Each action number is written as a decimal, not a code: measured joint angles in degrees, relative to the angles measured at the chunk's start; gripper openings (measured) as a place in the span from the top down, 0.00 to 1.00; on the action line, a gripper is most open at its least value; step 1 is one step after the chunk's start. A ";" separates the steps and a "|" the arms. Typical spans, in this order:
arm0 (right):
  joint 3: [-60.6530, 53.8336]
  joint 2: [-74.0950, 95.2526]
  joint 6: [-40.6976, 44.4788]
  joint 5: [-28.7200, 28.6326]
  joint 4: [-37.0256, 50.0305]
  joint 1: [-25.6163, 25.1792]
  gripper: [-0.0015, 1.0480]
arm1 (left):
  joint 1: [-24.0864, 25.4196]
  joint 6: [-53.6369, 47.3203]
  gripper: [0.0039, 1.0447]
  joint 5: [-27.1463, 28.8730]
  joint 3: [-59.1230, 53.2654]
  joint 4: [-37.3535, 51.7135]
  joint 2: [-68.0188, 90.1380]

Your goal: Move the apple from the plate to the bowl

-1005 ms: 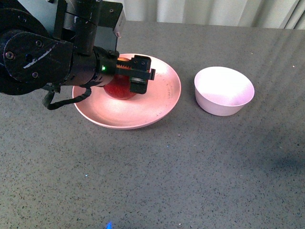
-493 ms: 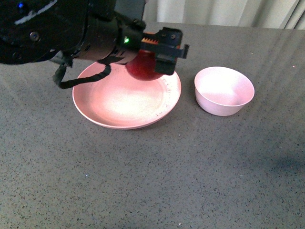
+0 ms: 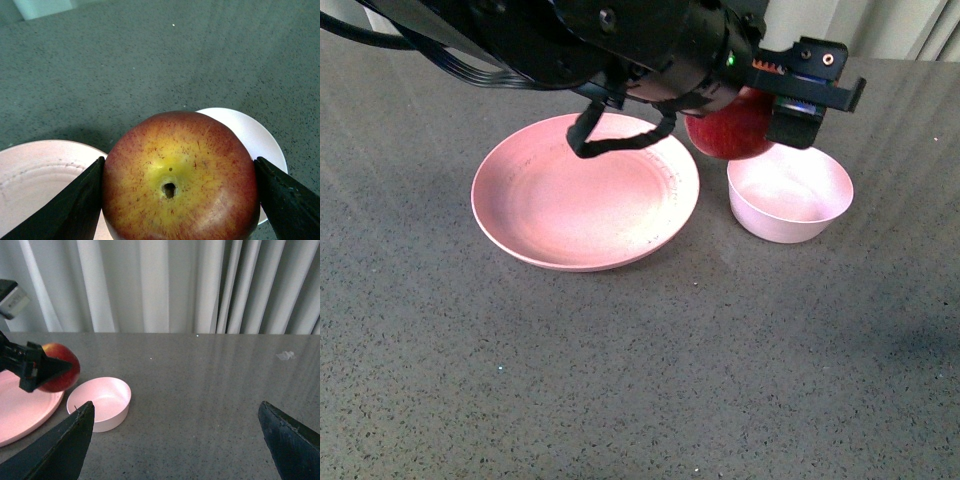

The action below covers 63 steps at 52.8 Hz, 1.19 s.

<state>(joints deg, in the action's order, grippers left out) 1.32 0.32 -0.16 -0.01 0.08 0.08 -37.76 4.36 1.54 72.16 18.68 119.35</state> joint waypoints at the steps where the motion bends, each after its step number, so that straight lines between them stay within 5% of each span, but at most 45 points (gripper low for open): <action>1: 0.00 0.00 0.00 0.00 0.00 0.00 0.09 | -0.20 0.00 0.25 0.00 0.33 -0.22 0.44; 63: 0.00 0.00 0.00 -0.02 0.00 0.00 0.09 | -4.28 -0.02 0.27 0.20 14.97 -5.88 12.28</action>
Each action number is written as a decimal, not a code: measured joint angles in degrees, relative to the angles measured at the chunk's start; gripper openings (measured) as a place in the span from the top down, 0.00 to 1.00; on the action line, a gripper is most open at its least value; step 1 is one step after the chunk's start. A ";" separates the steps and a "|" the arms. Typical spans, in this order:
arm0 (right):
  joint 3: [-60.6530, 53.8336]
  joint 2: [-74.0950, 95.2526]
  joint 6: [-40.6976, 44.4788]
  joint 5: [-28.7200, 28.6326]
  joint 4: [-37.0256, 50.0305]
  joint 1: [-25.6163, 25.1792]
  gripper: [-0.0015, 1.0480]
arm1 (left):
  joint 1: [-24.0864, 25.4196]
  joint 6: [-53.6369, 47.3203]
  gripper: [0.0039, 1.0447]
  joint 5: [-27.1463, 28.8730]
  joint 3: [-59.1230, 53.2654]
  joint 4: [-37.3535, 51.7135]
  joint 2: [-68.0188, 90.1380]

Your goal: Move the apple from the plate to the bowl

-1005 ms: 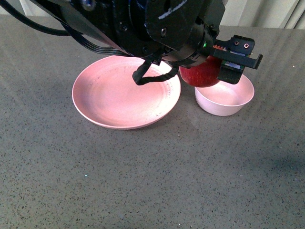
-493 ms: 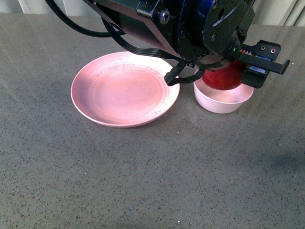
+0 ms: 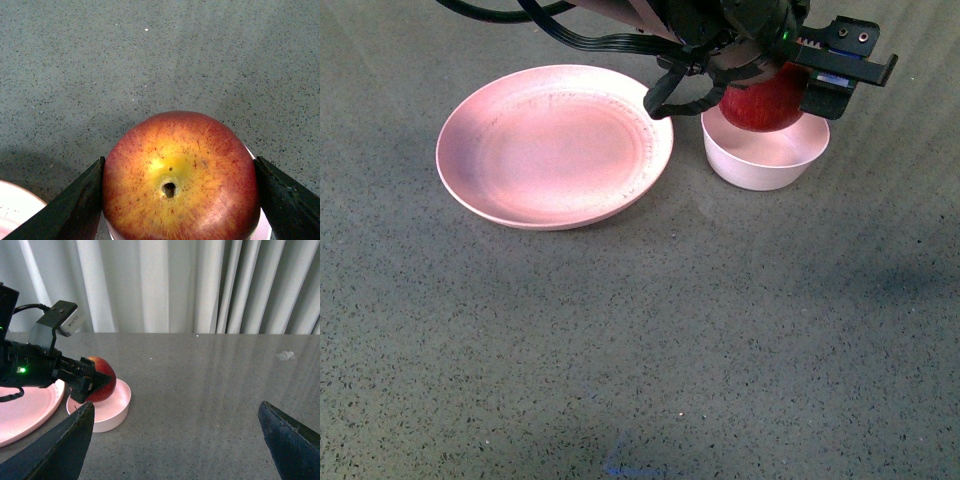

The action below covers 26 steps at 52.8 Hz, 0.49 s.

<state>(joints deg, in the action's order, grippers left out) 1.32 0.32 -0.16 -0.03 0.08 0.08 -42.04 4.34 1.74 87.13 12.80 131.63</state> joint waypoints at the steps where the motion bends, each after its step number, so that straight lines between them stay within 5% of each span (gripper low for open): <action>1: 0.00 -0.02 0.00 0.02 0.00 0.00 0.09 | 0.00 0.00 0.27 0.00 0.07 -0.04 0.04; 23: 0.00 0.00 0.00 0.02 0.00 0.00 0.09 | -0.02 0.44 0.27 -0.07 0.81 -0.50 1.36; 26: 0.00 0.00 0.00 0.02 0.00 0.00 0.09 | -0.02 0.74 0.17 -0.22 0.81 -0.50 1.40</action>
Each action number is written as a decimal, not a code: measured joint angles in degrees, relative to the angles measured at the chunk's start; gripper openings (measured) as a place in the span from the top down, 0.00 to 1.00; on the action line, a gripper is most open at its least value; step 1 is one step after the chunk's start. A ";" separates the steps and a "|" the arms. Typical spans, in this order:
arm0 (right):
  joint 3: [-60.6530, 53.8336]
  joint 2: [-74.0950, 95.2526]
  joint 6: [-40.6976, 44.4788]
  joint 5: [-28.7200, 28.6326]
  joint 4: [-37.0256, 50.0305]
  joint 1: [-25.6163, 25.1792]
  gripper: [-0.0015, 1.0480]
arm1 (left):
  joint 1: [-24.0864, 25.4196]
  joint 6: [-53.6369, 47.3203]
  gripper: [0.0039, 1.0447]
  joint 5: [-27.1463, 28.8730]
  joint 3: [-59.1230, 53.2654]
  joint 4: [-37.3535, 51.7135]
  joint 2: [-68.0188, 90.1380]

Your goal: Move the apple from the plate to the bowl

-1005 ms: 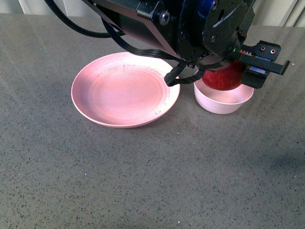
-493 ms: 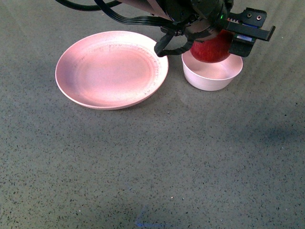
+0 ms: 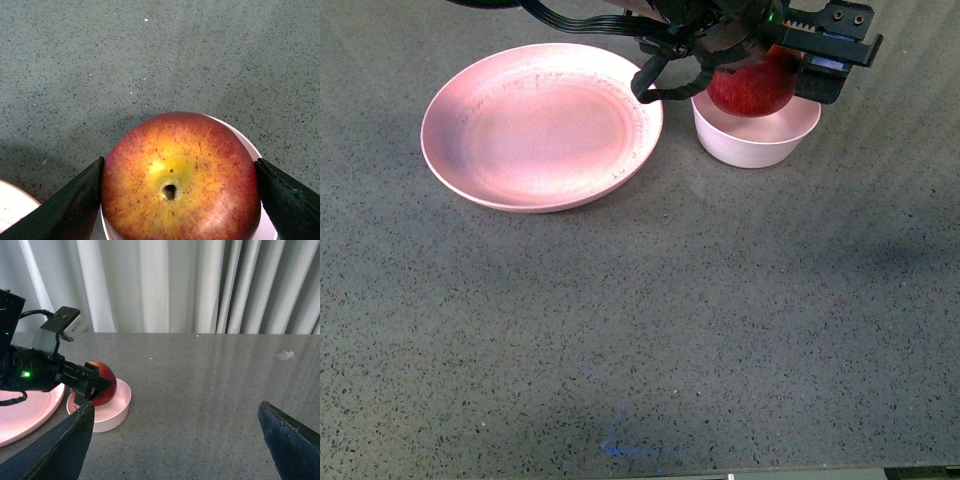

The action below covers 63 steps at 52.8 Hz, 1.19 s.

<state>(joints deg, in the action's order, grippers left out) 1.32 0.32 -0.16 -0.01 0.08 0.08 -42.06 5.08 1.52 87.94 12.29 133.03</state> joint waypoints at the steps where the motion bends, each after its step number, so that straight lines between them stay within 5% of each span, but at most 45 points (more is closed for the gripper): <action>1: 0.00 0.00 0.00 0.00 0.00 0.00 0.09 | 0.00 0.11 0.14 -0.04 0.00 0.00 0.00; 3: 0.00 0.00 0.00 0.00 0.00 0.00 0.09 | 0.00 0.28 0.07 -0.17 0.00 0.00 0.00; 23: 0.00 0.00 0.00 0.00 0.00 0.00 0.09 | -0.02 1.20 0.08 -0.44 -2.34 0.66 -0.98; 54: 0.00 -0.02 0.00 0.00 0.00 0.00 0.09 | 2.23 2.97 0.08 -1.62 -24.26 9.55 -26.14; 56: 0.00 -0.02 0.00 0.02 0.00 0.00 0.09 | 2.40 2.14 0.10 1.53 -25.38 11.37 -26.56; 60: 0.00 -0.02 0.00 -0.20 0.00 0.00 0.09 | 3.37 -1.38 0.23 21.00 -32.50 29.20 -27.43; 63: 0.00 -0.02 0.00 -0.17 0.00 0.00 0.09 | 5.33 -2.58 0.32 29.64 -38.93 37.90 -29.73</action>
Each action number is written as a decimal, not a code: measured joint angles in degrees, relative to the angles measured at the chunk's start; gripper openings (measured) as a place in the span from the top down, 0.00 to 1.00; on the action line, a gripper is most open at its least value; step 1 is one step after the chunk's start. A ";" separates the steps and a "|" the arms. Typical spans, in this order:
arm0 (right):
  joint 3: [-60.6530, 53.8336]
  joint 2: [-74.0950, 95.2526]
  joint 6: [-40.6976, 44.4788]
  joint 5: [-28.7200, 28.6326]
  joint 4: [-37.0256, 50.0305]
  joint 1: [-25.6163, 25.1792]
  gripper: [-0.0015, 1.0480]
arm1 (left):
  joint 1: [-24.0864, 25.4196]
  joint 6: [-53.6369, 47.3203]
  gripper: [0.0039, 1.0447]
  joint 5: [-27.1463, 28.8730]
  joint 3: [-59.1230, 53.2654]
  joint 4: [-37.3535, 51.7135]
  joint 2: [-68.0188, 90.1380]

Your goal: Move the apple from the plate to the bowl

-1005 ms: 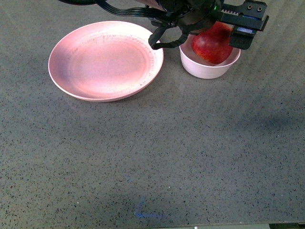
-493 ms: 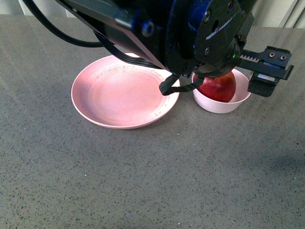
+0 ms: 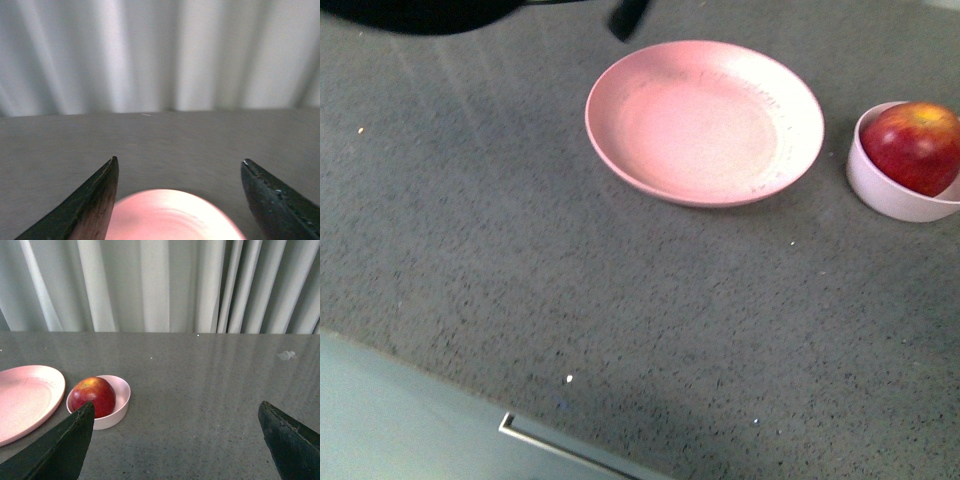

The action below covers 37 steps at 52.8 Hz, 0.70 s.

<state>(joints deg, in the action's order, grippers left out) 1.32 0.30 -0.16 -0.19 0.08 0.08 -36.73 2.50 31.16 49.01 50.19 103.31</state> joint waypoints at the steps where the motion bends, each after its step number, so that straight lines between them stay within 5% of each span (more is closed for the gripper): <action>1: 0.00 0.02 0.00 0.17 0.00 0.00 0.09 | 0.92 -0.35 0.35 1.86 -2.54 2.62 -1.20; 6: 0.00 -0.02 0.00 0.20 -0.07 0.00 0.09 | 4.20 -1.22 0.56 0.33 -16.35 9.66 -11.80; 21: 0.00 -0.04 0.00 0.20 -0.07 0.00 0.09 | 13.70 -1.68 0.98 -8.76 -32.59 9.66 -26.29; 37: 0.00 -0.04 0.00 0.17 -0.07 0.00 0.09 | 21.94 -1.88 0.99 -16.83 -42.64 8.66 -37.00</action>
<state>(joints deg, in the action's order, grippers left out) 1.32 0.25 -0.16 -0.01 0.01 0.08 -14.79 0.62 14.33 6.37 58.85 66.30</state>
